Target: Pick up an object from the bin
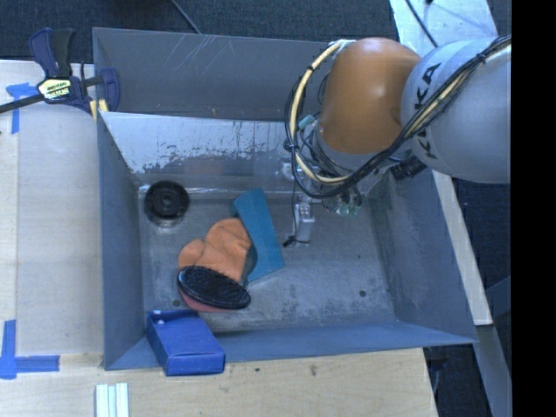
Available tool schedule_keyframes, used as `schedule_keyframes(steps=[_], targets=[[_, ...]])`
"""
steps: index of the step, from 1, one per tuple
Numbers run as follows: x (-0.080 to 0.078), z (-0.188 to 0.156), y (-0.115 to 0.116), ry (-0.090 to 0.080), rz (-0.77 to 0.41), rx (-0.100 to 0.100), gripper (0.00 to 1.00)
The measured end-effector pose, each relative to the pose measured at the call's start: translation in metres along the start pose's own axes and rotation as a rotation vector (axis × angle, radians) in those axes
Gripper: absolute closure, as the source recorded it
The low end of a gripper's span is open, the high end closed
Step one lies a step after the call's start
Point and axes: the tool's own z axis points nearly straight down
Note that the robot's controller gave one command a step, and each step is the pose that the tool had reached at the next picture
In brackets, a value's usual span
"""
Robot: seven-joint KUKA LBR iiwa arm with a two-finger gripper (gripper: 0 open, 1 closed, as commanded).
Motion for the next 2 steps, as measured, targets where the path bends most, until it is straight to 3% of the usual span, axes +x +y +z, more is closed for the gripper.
schedule_keyframes(steps=[1,2], targets=[[-0.002,-0.005,0.000,-0.008,0.001,0.000,0.00],[0.017,0.043,0.024,-0.015,0.015,0.000,0.00]])
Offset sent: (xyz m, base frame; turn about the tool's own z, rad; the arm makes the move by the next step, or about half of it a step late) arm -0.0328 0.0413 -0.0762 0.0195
